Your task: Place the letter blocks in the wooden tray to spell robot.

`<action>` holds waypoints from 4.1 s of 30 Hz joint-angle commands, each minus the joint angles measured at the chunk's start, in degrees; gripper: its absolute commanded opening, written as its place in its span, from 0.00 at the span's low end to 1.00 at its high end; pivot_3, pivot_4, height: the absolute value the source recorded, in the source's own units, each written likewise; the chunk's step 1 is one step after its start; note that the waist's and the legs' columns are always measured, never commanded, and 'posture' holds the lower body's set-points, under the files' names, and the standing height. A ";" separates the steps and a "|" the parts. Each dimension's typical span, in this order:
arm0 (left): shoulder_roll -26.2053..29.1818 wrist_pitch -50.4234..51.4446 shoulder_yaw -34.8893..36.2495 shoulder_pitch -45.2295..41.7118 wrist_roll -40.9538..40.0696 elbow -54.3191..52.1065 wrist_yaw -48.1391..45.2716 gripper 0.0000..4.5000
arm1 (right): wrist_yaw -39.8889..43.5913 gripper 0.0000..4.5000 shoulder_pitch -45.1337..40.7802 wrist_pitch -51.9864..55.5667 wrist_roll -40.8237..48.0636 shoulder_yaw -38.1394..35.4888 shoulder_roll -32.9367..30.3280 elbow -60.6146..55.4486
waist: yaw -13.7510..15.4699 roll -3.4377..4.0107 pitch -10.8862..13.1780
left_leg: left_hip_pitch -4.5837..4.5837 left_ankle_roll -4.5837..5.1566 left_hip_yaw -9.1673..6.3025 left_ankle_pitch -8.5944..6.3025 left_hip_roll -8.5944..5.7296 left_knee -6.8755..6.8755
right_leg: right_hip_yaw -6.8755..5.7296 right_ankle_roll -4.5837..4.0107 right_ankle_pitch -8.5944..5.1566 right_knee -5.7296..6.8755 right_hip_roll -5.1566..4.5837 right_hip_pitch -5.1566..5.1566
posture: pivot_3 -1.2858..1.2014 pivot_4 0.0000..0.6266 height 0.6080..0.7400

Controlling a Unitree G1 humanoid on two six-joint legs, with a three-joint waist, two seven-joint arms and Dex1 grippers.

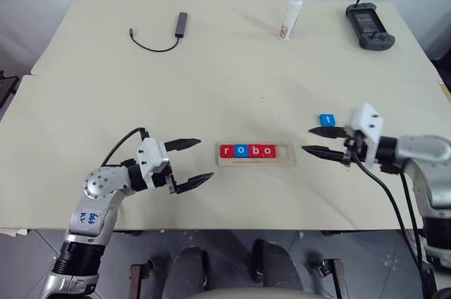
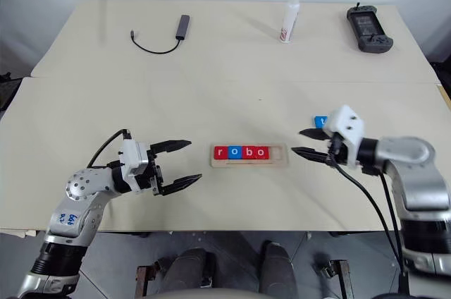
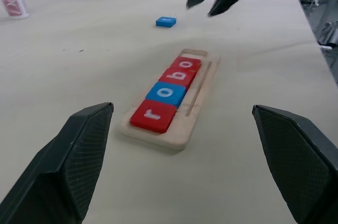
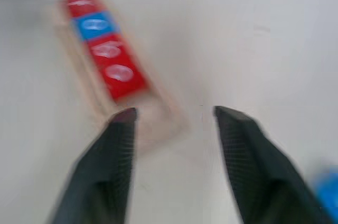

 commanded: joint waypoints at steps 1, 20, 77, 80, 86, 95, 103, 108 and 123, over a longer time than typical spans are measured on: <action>0.56 0.24 1.28 -1.11 -1.51 0.52 -1.30 1.00 | -6.08 0.83 8.97 -3.15 4.44 -11.46 4.00 -7.72 | 0.12 0.00 0.00 | 0.02 0.00 -0.01 0.00 0.01 0.00 | 0.00 0.00 0.00 0.03 0.01 0.00 | 0.52 0.24 1.00; -0.69 -0.31 1.79 -4.46 -1.34 4.41 -3.19 1.00 | -27.40 0.99 28.76 -12.03 4.45 -18.58 19.32 -13.19 | -1.53 0.05 -0.03 | 0.60 -0.01 0.24 0.00 0.01 -0.35 | 0.37 -0.09 -0.05 0.15 0.03 0.19 | 0.52 0.24 1.00; -3.39 0.01 -1.98 -7.17 -0.82 4.86 -4.62 1.00 | -57.68 0.49 6.36 47.66 6.61 -5.93 29.76 -33.38 | -1.46 0.05 -0.04 | 0.40 -0.03 0.20 0.02 -0.02 -0.64 | 0.21 -0.13 -0.07 -0.02 0.02 -0.01 | 0.52 0.24 1.00; -3.28 -0.09 -1.87 -7.14 -0.66 4.68 -4.96 1.00 | -54.28 0.68 5.99 44.71 7.32 -5.90 26.25 -32.94 | -1.43 0.05 -0.04 | 0.39 -0.03 0.20 0.02 -0.02 -0.65 | 0.21 -0.14 -0.08 -0.03 0.03 -0.02 | 0.52 0.24 1.00; -2.11 0.43 -1.13 -5.05 -1.26 2.18 -5.21 1.00 | -25.66 0.92 8.68 27.04 8.55 -5.61 1.36 -26.04 | -1.28 0.05 -0.03 | 0.37 0.03 0.19 -0.01 -0.05 -0.67 | 0.21 -0.12 -0.07 -0.18 0.01 0.02 | 0.52 0.24 1.00; -1.45 0.75 0.14 -2.07 -1.15 -1.28 -3.41 1.00 | 6.00 0.92 0.83 -6.73 -2.00 9.36 -18.53 6.19 | -1.45 -0.08 0.03 | 0.51 0.05 0.26 -0.02 -0.02 -0.67 | 0.20 -0.06 -0.04 -0.29 0.02 0.17 | 0.52 0.24 1.00; -1.29 1.20 0.20 -0.23 -1.11 -4.48 -2.06 1.00 | 10.93 0.92 -11.19 -14.27 -6.43 17.29 -12.68 24.88 | -1.23 -0.09 0.03 | 0.49 0.03 0.24 -0.01 0.00 -0.60 | 0.17 -0.06 -0.03 -0.25 0.02 0.18 | 0.52 0.24 1.00; -0.95 1.50 0.41 0.37 -1.11 -5.41 -1.34 1.00 | 13.76 0.79 -12.41 -10.21 -5.21 18.58 -10.94 23.86 | -1.31 -0.08 0.03 | 0.48 0.01 0.22 0.00 0.01 -0.59 | 0.15 -0.06 -0.03 -0.25 0.02 0.18 | 0.52 0.24 1.00; -0.89 1.38 0.33 0.69 -0.94 -5.94 0.36 1.00 | 17.35 0.33 -21.14 -3.79 -4.40 21.90 -7.15 17.65 | -1.43 -0.08 0.03 | 0.48 0.00 0.20 0.01 0.02 -0.57 | 0.13 -0.06 -0.03 -0.22 0.02 0.18 | 0.52 0.24 1.00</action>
